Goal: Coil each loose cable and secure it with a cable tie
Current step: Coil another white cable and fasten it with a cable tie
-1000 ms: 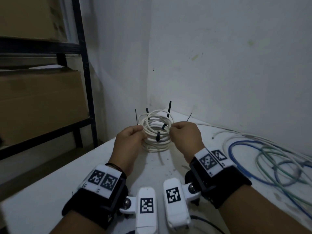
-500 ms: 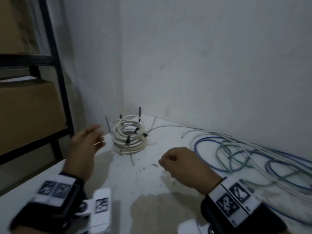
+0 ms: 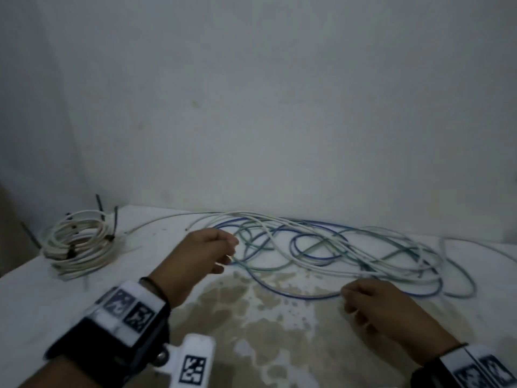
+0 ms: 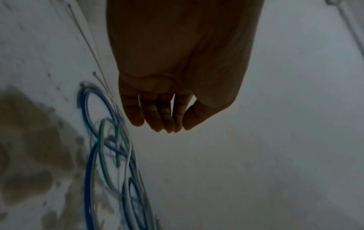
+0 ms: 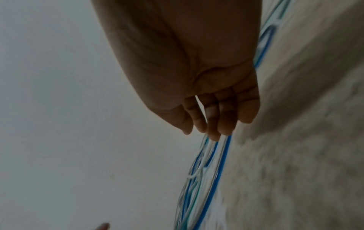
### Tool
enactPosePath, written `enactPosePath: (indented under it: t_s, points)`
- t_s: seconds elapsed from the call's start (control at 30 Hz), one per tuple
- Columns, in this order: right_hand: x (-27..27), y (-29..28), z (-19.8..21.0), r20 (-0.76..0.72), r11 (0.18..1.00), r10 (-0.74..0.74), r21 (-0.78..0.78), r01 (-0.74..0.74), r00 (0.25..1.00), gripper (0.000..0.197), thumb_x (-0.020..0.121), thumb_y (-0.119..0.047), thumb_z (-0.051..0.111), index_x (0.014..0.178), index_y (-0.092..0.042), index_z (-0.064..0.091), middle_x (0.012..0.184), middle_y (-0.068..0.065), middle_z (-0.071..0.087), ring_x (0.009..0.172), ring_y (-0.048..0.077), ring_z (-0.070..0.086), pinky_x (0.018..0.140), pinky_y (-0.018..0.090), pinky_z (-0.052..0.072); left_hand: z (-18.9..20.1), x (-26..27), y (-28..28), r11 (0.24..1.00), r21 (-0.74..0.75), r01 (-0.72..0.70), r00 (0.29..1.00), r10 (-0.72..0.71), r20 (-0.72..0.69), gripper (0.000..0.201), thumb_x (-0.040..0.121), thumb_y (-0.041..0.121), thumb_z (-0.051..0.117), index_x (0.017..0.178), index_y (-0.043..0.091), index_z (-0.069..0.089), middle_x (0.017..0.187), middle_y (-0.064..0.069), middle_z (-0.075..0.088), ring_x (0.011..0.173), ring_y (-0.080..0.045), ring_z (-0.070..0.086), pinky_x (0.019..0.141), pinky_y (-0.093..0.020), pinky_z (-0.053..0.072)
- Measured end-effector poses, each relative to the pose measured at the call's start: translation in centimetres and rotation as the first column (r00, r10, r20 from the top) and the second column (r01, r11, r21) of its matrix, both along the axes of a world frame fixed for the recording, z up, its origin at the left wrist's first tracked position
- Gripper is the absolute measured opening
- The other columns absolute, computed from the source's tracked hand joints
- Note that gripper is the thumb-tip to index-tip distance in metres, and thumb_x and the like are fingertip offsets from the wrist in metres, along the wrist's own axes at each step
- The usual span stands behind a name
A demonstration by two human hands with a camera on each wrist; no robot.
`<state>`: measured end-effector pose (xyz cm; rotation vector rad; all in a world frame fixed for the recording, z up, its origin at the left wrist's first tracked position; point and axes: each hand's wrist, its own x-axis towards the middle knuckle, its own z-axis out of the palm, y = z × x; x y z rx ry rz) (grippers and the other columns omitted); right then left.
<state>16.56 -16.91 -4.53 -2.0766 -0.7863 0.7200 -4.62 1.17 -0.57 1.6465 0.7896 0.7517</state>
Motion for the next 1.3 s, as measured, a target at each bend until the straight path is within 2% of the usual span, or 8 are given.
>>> enactPosePath:
  t_s: [0.23, 0.4, 0.53, 0.7, 0.8, 0.9, 1.07, 1.3]
  points:
    - [4.8, -3.3, -3.0, -0.56, 0.832, -0.26, 0.283, 0.477, 0.786, 0.013, 0.095, -0.008, 0.052, 0.088, 0.001, 0.059, 0.069, 0.017, 0.056, 0.051, 0.023, 0.05, 0.045, 0.029, 0.046, -2.2, 12.3, -2.5, 0.888, 0.376, 0.265, 0.894, -0.081, -0.44, 0.025, 0.09, 0.021, 0.063, 0.111, 0.009, 0.068, 0.112, -0.004, 0.067, 0.103, -0.016, 0.061, 0.081, -0.018, 0.042]
    - [5.8, -3.4, -3.5, -0.659, 0.799, -0.236, 0.287, 0.529, 0.714, 0.011, 0.095, -0.009, 0.052, 0.089, -0.001, 0.057, 0.068, 0.016, 0.056, 0.05, 0.022, 0.053, 0.044, 0.03, 0.049, -3.4, 17.0, -3.3, 0.717, 0.397, 0.573, 0.607, -0.046, -0.793, 0.042, 0.096, 0.026, 0.054, 0.136, 0.015, 0.051, 0.139, -0.003, 0.051, 0.125, -0.02, 0.049, 0.101, -0.027, 0.039]
    - [6.0, -3.4, -4.0, -0.679, 0.786, -0.216, 0.305, 0.538, 0.702, 0.012, 0.095, -0.009, 0.051, 0.089, 0.0, 0.057, 0.066, 0.015, 0.055, 0.048, 0.021, 0.052, 0.043, 0.029, 0.048, -4.0, 18.5, -3.5, 0.651, 0.415, 0.636, 0.447, 0.128, -0.885, 0.029, 0.092, 0.029, 0.055, 0.12, 0.023, 0.063, 0.127, -0.001, 0.059, 0.117, -0.025, 0.053, 0.104, -0.048, 0.041]
    - [6.1, -3.4, -4.3, -0.535, 0.786, -0.256, 0.369, 0.496, 0.805, 0.004, 0.095, -0.012, 0.05, 0.096, -0.009, 0.053, 0.059, 0.009, 0.045, 0.044, 0.018, 0.038, 0.041, 0.026, 0.036, -1.5, 17.3, -4.4, 0.595, 0.446, 0.668, 0.59, -0.06, -0.805, 0.024, 0.091, 0.037, 0.061, 0.104, 0.02, 0.071, 0.103, 0.005, 0.068, 0.092, -0.01, 0.06, 0.083, -0.025, 0.046]
    - [6.2, -3.4, -4.7, -0.238, 0.83, -0.25, 0.447, 0.334, 0.939, 0.027, 0.091, -0.013, 0.056, 0.108, -0.034, 0.054, 0.061, 0.004, 0.044, 0.046, 0.016, 0.039, 0.044, 0.026, 0.033, 0.3, 15.7, -5.3, 0.555, 0.459, 0.694, 0.647, -0.203, -0.735, 0.023, 0.091, 0.033, 0.062, 0.105, 0.02, 0.073, 0.107, 0.011, 0.07, 0.092, -0.001, 0.062, 0.081, -0.018, 0.047]
    - [5.7, -3.3, -4.4, 0.051, 0.892, -0.192, 0.425, 0.153, 0.98, 0.034, 0.088, -0.019, 0.063, 0.114, -0.039, 0.053, 0.073, -0.002, 0.047, 0.063, 0.012, 0.047, 0.057, 0.021, 0.036, 1.8, 14.1, -6.7, 0.508, 0.52, 0.687, 0.698, -0.26, -0.667, 0.018, 0.091, 0.033, 0.062, 0.1, 0.025, 0.075, 0.076, 0.025, 0.066, 0.071, 0.008, 0.058, 0.063, -0.007, 0.04]
    - [6.1, -4.7, -3.8, 0.422, 0.889, -0.385, 0.409, 0.206, 0.821, 0.019, 0.089, -0.015, 0.059, 0.07, -0.015, 0.062, 0.064, 0.0, 0.058, 0.061, 0.007, 0.052, 0.052, 0.011, 0.037, 4.4, 10.7, -7.3, 0.371, 0.735, 0.567, 0.824, -0.259, -0.504, 0.03, 0.089, 0.041, 0.055, 0.075, 0.018, 0.067, 0.062, 0.001, 0.056, 0.061, -0.011, 0.055, 0.059, -0.023, 0.041]
    - [7.7, -6.6, -1.0, 0.616, 0.818, -0.57, 0.492, 0.299, 0.544, 0.017, 0.085, -0.018, 0.067, 0.091, -0.003, 0.074, 0.092, 0.026, 0.064, 0.086, 0.04, 0.061, 0.073, 0.043, 0.049, 5.6, 6.5, -4.1, 0.325, 0.855, 0.403, 0.911, -0.057, -0.408, 0.017, 0.087, 0.035, 0.066, 0.079, 0.021, 0.069, 0.065, 0.01, 0.059, 0.061, -0.005, 0.054, 0.055, -0.016, 0.036]
